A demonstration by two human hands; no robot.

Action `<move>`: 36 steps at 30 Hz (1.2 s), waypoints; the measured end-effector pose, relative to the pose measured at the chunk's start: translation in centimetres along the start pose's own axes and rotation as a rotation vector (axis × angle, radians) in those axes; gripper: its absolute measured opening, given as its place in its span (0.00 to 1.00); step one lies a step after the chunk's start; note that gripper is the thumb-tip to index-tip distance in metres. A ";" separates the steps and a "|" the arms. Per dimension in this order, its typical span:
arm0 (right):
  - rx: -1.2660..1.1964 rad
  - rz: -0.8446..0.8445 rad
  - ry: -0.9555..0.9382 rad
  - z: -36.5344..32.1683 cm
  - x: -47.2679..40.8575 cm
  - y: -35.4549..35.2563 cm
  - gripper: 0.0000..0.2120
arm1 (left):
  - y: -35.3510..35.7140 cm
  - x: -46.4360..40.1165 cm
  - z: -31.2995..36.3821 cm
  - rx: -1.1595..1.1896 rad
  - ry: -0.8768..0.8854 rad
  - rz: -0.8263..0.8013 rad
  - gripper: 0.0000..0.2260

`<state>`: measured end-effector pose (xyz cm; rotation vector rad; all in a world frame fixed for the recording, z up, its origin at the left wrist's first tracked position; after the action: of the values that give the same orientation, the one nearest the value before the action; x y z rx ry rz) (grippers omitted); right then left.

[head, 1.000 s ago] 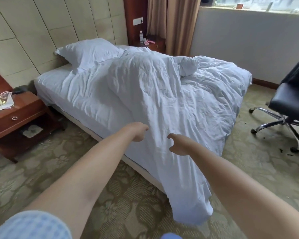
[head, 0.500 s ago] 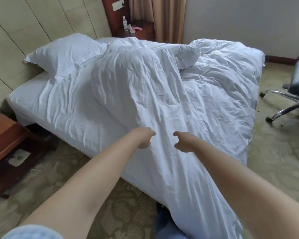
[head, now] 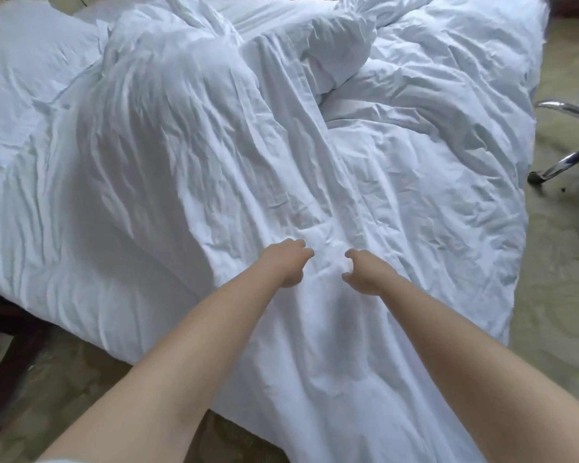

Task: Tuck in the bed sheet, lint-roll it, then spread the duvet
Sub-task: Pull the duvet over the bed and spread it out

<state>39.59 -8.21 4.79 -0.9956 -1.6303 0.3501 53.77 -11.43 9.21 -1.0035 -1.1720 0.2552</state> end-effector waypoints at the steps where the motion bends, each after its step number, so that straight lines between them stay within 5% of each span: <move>1: -0.017 0.002 0.008 0.5 -0.9 0.0 0.25 | 0.0 -0.9 0.0 -0.007 0.009 -0.006 0.20; 6: -0.079 0.094 0.093 3.1 -4.7 -0.6 0.32 | -0.2 -5.0 0.0 0.003 0.057 -0.020 0.19; 12: -0.631 -0.003 0.234 5.1 -6.1 1.7 0.53 | -0.6 -7.8 0.3 0.023 0.077 0.032 0.40; 15: -0.940 -0.050 0.133 2.5 -5.4 2.6 0.42 | -1.8 -8.3 1.4 -0.090 0.083 0.145 0.42; 18: -0.758 -0.170 -0.052 -1.6 -3.5 3.6 0.20 | -2.1 -7.3 1.5 -0.295 0.075 0.170 0.34; 22: -0.589 -0.261 -0.036 -3.5 -0.9 3.6 0.15 | -2.4 -4.3 -0.1 -0.522 0.078 0.085 0.13; 25: -0.519 -0.215 -0.047 -5.0 1.6 2.2 0.09 | -3.7 -1.3 -0.5 -0.708 0.063 0.027 0.14; 30: -0.519 -0.100 -0.080 -9.2 7.1 0.5 0.02 | -6.8 5.0 -2.1 -0.624 -0.074 0.024 0.17; 36: -0.450 -0.059 -0.137 -16.8 12.9 1.5 0.07 | -5.9 14.0 -6.9 -0.706 -0.067 0.153 0.13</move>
<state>55.44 -2.20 17.58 -1.2756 -1.9057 0.0065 63.64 -9.39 22.52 -1.7155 -1.2746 -0.0168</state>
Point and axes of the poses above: each hand's wrist, its own x-axis away from the middle knuckle, its own y-axis out of the palm, z = x × y, the point moved 7 cm from there along -x, towards the middle knuckle, and after that the axes turned 2 degrees about y, right-handed, at the moved point
